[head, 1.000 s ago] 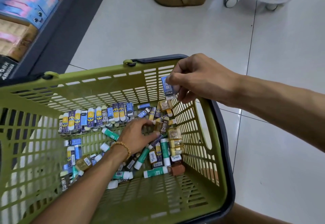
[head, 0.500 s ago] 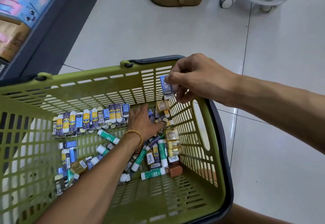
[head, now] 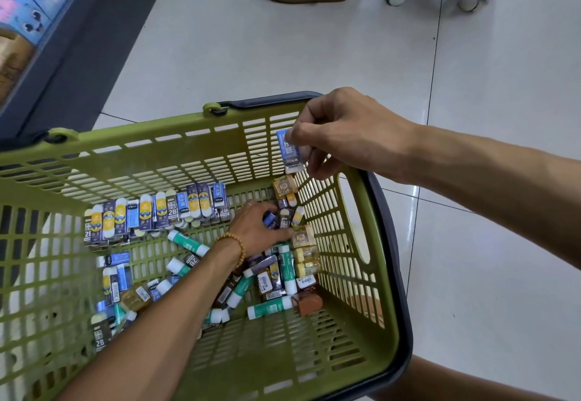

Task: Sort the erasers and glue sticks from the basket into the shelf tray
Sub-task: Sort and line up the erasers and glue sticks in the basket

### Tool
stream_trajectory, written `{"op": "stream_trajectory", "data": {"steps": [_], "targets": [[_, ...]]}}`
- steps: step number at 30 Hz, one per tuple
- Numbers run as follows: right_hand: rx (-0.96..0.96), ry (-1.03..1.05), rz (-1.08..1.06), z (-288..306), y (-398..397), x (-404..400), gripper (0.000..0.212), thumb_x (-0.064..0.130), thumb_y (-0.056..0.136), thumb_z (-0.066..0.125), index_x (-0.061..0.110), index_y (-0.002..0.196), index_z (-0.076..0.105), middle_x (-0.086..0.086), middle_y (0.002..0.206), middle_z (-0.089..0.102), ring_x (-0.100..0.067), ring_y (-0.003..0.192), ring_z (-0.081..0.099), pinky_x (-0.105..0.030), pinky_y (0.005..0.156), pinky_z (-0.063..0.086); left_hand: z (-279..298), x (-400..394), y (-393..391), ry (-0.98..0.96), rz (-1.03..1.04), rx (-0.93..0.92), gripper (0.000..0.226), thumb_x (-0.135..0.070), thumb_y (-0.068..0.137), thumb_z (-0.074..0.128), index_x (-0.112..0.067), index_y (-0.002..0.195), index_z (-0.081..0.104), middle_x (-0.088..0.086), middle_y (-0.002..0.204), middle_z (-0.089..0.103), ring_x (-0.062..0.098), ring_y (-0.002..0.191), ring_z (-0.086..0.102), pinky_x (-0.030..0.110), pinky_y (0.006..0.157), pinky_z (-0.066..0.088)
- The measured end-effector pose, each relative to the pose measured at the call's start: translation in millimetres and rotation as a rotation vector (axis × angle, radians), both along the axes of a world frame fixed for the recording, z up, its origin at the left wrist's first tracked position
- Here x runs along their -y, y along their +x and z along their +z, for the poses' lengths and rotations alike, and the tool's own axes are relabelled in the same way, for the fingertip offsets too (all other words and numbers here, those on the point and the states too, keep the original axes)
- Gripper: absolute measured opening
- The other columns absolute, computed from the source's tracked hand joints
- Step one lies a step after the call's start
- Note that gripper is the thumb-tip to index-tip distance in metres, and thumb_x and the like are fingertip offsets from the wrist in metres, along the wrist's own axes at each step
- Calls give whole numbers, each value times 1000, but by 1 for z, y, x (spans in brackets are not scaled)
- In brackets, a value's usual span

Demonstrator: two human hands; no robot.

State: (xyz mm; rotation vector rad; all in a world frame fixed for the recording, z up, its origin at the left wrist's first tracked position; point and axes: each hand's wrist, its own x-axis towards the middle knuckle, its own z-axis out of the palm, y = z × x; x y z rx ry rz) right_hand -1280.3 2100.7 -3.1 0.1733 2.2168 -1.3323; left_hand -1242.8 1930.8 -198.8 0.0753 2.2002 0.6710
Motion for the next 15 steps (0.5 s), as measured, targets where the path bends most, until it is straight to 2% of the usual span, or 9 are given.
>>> {"op": "stream_trajectory", "data": {"steps": [3, 5, 8, 12, 15], "targets": [[0, 3, 2, 0, 0, 0, 16, 19, 97, 60, 7, 87, 64, -9, 77, 70, -11, 60, 68, -16, 53, 51, 1, -5, -2, 7, 42, 24, 57, -47, 77, 76, -25, 125, 56, 2, 137, 47, 22, 124, 47, 41, 105, 43], [0, 5, 4, 0, 0, 0, 16, 19, 98, 60, 8, 87, 64, -9, 77, 70, -11, 60, 68, -16, 53, 51, 1, -7, 1, 18, 60, 11, 52, -42, 79, 76, -24, 124, 56, 1, 136, 49, 21, 123, 48, 36, 101, 44], [-1, 5, 0, 0, 1, 0, 16, 19, 98, 60, 7, 88, 64, -9, 76, 70, -12, 60, 69, -16, 53, 51, 3, -8, 3, 128, 132, 67, 55, -36, 81, 76, -23, 129, 53, -5, 124, 56, 14, 109, 57, 26, 84, 48], [-1, 10, 0, 0, 1, 1, 17, 21, 98, 59, 8, 88, 64, -9, 78, 71, -12, 61, 70, -15, 52, 50, 0, -12, 1, 163, 212, 110, 56, -38, 80, 77, -21, 129, 55, -5, 131, 53, 16, 113, 55, 28, 87, 46], [-2, 5, -2, 0, 1, 1, 17, 20, 98, 60, 7, 89, 64, -8, 76, 70, -11, 60, 69, -14, 53, 50, -2, -18, 2, 210, 348, 179, 53, -36, 80, 77, -16, 125, 59, -4, 120, 58, 16, 93, 65, 29, 76, 54]]}}
